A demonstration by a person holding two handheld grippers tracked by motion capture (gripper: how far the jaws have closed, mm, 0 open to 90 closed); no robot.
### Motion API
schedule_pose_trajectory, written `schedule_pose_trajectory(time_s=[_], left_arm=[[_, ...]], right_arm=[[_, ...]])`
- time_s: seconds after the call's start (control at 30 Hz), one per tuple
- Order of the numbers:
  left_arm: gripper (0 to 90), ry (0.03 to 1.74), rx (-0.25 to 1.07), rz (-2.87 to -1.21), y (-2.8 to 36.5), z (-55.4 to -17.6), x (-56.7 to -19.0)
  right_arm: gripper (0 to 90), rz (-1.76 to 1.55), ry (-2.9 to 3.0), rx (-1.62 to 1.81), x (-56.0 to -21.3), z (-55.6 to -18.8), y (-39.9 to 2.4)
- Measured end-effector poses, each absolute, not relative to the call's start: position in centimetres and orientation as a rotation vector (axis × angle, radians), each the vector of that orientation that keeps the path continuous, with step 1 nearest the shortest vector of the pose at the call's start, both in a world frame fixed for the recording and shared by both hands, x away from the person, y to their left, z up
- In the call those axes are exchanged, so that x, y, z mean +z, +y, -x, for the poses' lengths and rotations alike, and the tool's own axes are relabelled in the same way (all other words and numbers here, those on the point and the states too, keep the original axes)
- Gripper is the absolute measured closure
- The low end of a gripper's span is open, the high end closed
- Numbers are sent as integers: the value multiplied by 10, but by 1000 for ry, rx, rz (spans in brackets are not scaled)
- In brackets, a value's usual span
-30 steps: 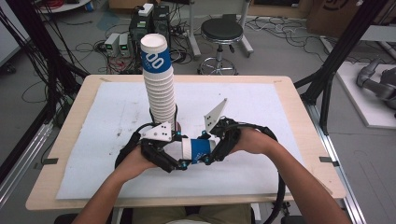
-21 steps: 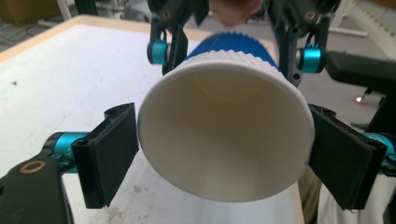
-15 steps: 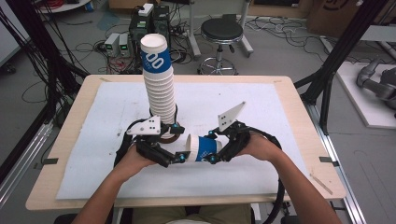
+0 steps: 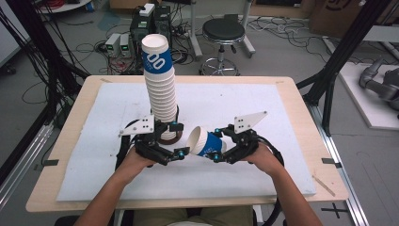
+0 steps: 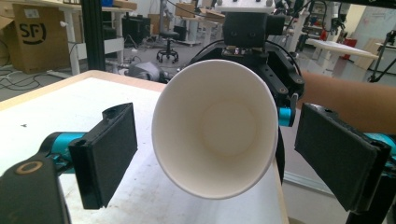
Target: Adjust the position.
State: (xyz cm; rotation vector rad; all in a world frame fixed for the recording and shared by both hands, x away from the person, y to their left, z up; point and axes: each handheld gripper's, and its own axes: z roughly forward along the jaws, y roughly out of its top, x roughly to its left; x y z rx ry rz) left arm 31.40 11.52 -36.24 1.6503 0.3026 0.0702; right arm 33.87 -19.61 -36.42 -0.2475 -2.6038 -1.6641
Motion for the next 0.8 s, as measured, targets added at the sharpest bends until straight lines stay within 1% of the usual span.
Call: schedule_pose_trajectory(time_s=[0.27, 0.37, 0.6, 0.8], left_arm=[[120, 276, 48, -1659, 108, -311, -365], [104, 277, 44, -1653, 107, -311, -365], [105, 286, 68, -1650, 109, -312, -365], [104, 278, 39, -1666, 106, -311, -368]], right_arm=[[266, 200, -2562, -1719, -367, -334, -187], [265, 207, -2553, -1725, -367, -334, -187], [265, 205, -2545, -1722, -369, -335, -187], [265, 190, -2514, -1745, -367, -334, -187]])
